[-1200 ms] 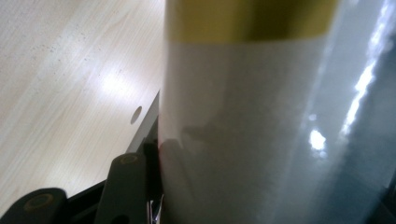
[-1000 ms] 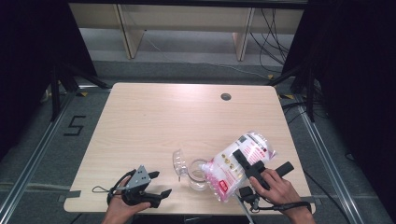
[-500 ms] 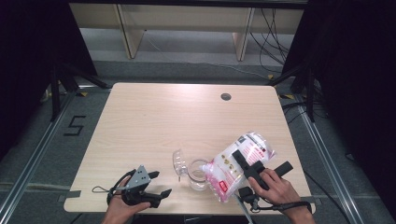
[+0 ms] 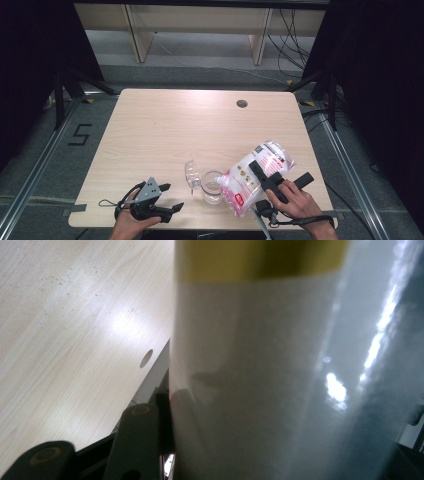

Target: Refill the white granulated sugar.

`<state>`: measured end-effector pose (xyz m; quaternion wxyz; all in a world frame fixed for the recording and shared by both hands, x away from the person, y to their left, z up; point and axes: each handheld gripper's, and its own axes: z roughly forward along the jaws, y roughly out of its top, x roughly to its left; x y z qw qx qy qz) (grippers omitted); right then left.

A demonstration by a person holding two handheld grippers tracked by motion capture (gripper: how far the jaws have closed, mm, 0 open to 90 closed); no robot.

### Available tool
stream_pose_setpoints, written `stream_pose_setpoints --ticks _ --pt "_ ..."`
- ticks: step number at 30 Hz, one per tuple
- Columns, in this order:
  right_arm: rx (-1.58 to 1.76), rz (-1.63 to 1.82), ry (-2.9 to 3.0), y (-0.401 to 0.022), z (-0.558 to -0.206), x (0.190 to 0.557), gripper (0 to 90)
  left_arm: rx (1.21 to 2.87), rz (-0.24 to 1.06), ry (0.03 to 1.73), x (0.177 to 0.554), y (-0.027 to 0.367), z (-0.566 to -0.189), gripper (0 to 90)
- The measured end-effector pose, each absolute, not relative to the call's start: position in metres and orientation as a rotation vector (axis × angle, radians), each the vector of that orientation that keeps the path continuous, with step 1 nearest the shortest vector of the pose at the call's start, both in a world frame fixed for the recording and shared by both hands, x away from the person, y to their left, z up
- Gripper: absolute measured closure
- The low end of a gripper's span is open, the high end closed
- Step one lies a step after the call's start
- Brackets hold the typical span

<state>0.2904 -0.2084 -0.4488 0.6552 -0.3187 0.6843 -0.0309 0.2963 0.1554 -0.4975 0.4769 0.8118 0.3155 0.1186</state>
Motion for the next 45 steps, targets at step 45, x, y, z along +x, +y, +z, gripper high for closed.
stream_pose_setpoints --ticks 45 --pt "-0.743 -0.074 1.548 -0.2076 -0.4436 0.2900 54.5 1.986 0.293 0.766 0.2961 0.1557 -0.4973 22.1"
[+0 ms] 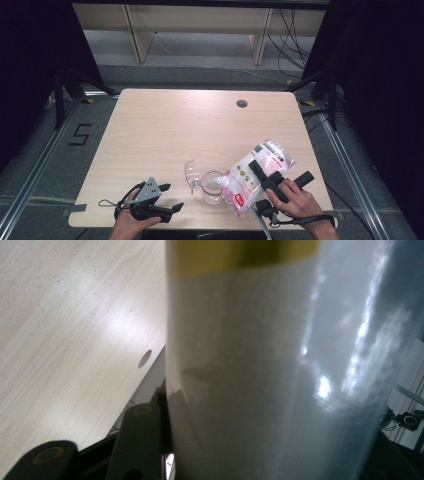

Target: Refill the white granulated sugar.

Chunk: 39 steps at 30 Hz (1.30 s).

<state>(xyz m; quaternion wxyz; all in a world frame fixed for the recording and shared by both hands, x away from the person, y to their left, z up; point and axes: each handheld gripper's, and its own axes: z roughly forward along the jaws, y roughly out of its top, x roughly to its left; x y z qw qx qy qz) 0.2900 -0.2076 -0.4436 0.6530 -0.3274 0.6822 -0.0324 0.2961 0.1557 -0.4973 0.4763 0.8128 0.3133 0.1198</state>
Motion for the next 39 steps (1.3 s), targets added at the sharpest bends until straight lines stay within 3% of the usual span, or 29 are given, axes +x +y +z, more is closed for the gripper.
stream_pose_setpoints --ticks 39 --pt "-0.762 -0.083 1.547 -0.2050 -0.4385 0.2870 55.4 1.981 0.293 0.762 0.2960 0.1554 -0.4975 21.9"
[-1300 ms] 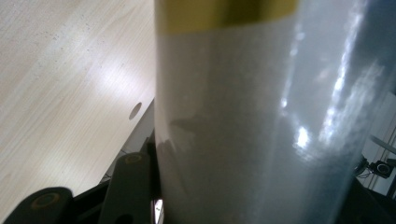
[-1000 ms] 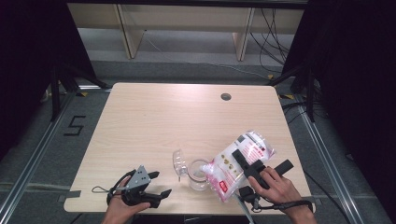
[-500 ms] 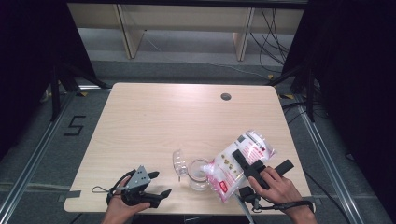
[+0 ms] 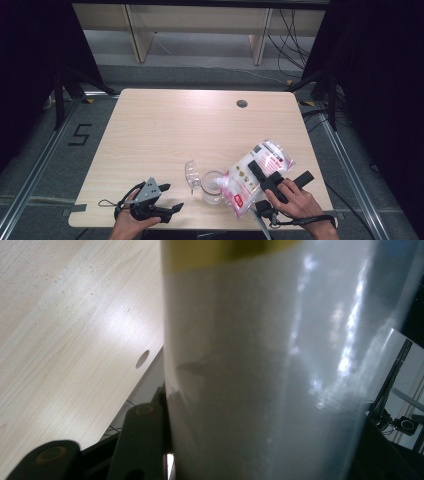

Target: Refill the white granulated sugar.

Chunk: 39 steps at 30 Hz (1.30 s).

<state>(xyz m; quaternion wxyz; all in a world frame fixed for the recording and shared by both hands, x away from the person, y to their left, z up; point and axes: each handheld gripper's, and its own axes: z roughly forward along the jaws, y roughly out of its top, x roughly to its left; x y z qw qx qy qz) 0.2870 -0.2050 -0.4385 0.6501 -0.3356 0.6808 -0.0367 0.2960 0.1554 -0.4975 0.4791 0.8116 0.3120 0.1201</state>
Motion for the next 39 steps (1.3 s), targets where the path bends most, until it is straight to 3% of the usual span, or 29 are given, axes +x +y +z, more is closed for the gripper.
stream_pose_setpoints --ticks 39 --pt "-0.766 -0.072 1.543 -0.2061 -0.4355 0.2865 57.0 1.992 0.297 0.768 0.2956 0.1560 -0.4971 22.0"
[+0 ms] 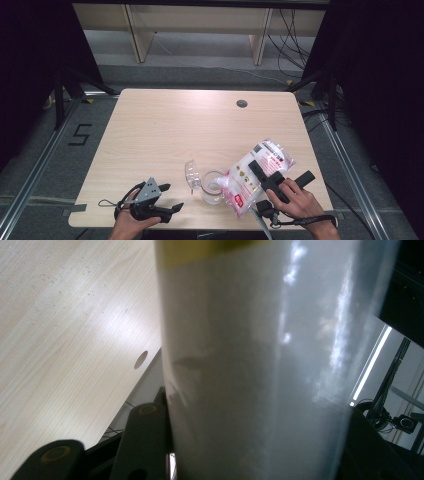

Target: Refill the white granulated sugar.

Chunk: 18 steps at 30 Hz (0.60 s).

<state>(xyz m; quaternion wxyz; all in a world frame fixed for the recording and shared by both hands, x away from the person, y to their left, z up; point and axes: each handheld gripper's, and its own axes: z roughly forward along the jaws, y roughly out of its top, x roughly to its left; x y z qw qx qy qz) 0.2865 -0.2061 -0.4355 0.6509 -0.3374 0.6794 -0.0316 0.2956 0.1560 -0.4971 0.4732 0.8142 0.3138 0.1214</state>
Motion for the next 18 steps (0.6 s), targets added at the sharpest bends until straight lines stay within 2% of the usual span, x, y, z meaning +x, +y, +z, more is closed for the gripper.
stream_pose_setpoints --ticks 18 --pt "-0.766 -0.073 1.543 -0.2065 -0.4349 0.2863 57.9 1.984 0.288 0.768 0.2958 0.1557 -0.4972 22.0"
